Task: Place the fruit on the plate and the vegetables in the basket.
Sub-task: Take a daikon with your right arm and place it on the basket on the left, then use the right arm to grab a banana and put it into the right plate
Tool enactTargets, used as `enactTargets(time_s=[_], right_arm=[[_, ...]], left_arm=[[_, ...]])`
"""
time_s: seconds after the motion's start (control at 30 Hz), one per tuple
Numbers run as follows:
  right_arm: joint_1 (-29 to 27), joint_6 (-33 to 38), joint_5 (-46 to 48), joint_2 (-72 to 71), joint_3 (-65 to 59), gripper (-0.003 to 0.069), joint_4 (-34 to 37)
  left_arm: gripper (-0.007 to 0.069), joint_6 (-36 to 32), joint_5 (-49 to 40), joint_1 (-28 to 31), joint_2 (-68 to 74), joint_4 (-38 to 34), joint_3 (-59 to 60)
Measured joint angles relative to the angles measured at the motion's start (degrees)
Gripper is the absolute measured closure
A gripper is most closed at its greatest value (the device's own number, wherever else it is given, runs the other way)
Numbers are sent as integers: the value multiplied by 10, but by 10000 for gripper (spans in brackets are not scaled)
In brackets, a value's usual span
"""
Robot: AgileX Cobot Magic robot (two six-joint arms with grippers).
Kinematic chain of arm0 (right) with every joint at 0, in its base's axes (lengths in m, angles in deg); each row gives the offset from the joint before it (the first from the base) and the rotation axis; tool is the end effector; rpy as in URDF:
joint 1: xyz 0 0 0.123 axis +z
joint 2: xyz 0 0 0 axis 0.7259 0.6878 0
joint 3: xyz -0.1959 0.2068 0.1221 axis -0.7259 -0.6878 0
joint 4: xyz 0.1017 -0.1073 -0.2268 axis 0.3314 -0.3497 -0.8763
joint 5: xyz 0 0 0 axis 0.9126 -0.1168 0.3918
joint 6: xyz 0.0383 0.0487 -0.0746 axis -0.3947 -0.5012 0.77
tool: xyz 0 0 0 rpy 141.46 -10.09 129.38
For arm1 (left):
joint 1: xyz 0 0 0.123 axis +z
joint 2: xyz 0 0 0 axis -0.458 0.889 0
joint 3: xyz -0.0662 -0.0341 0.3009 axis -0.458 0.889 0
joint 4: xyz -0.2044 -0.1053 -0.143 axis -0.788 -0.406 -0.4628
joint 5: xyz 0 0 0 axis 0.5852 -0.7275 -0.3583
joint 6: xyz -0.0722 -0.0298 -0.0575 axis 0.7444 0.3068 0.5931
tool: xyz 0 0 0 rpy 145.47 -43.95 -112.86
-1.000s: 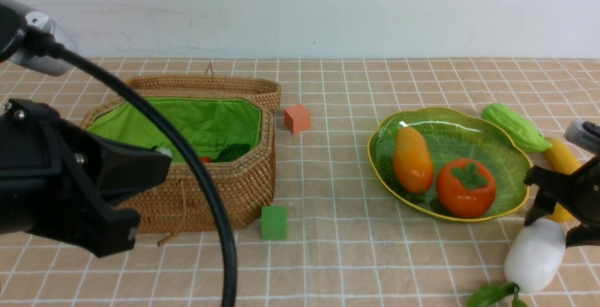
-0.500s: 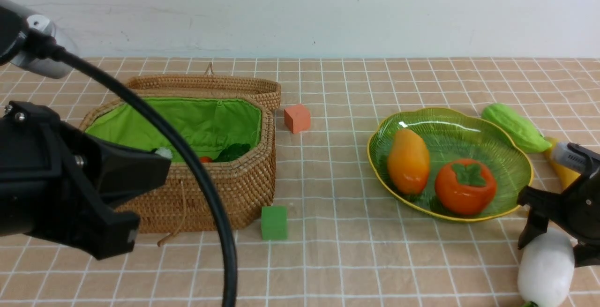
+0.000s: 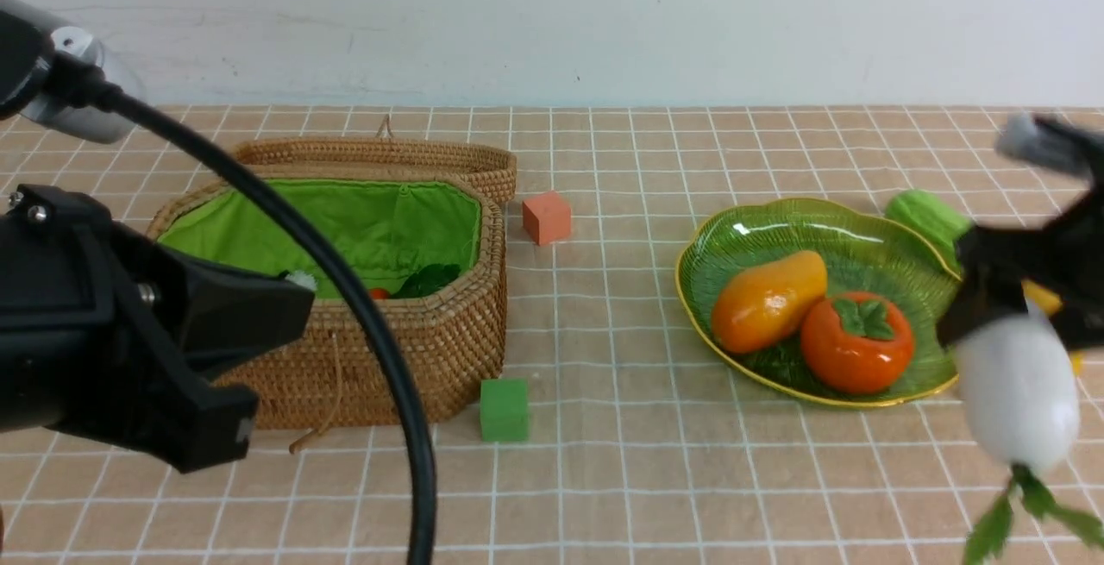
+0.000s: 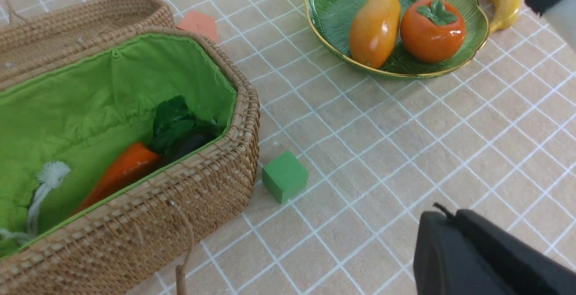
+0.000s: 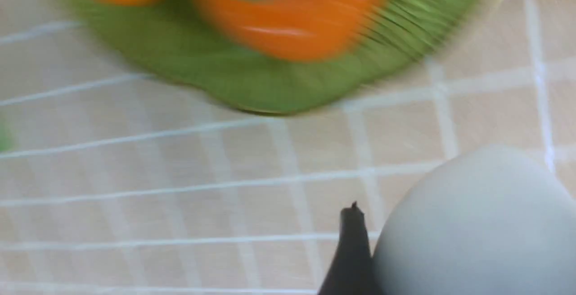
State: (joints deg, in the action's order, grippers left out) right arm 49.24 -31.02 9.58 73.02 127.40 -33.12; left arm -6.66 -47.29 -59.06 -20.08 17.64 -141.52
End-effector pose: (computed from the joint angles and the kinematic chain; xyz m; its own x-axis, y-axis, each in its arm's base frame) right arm 0.3402 0.0468 0.3354 -0.9223 0.0508 -0.3831 -0.0841 0.9412 0.3272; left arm 0.1456 -0.0978 0.3973 -0.4247 0.2164 -0.8791 0.5586 0.8268 -0.0663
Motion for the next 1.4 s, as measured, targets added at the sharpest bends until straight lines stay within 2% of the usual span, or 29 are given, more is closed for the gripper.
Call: enactTargets(time_s=[0.07, 0.1, 0.13, 0.2, 0.23, 0.27, 0.3, 0.33, 0.5, 0.6, 0.77, 0.8, 0.93, 0.97, 1.03, 1.07, 1.17, 1.23, 1.37, 1.4], right_arm=[[61, 73, -21, 4, 73, 160, 33], [68, 81, -25, 6, 90, 160, 37], [131, 164, -56, 35, 167, 160, 74], [192, 245, -84, 75, 244, 160, 113], [218, 287, -100, 101, 286, 160, 132], [223, 296, -104, 107, 302, 160, 135], [261, 364, -135, 158, 363, 160, 167], [278, 396, -153, 188, 398, 160, 182], [324, 492, -203, 299, 512, 160, 225], [348, 562, -267, 382, 565, 160, 233], [365, 584, -336, 446, 573, 158, 244], [367, 587, -341, 460, 573, 131, 242], [367, 573, -319, 466, 573, 32, 226], [365, 539, -290, 458, 574, 2, 212], [360, 453, -221, 435, 574, -10, 176], [353, 376, -160, 412, 574, -2, 134], [325, 210, -17, 348, 578, 92, 4], [308, 139, 41, 322, 580, 163, -55], [256, 35, 105, 272, 576, 387, -172], [235, 11, 109, 256, 565, 469, -200]], left_arm=[[608, 33, 9, 0, -1, 26, 0], [608, 41, 10, 0, -1, 32, 0], [608, 78, 11, 0, -7, 62, 0], [608, 109, 11, 0, -24, 89, 0], [608, 122, 16, 0, -38, 99, 3], [608, 124, 16, 0, -38, 101, 4], [608, 142, 25, 0, -72, 115, 13], [608, 150, 28, 0, -88, 119, 21], [608, 174, 31, 0, -161, 131, 61], [608, 177, 39, 0, -200, 137, 99], [608, 178, 53, 0, -225, 139, 123], [608, 178, 57, 0, -227, 140, 125], [608, 178, 71, 0, -228, 141, 126], [608, 177, 80, 0, -228, 141, 126], [608, 177, 95, 0, -228, 141, 126], [608, 177, 112, 0, -228, 141, 126], [608, 177, 141, 0, -228, 140, 126], [608, 177, 150, 0, -227, 140, 126], [608, 177, 155, 0, -226, 139, 126], [608, 177, 155, 0, -226, 139, 126]])
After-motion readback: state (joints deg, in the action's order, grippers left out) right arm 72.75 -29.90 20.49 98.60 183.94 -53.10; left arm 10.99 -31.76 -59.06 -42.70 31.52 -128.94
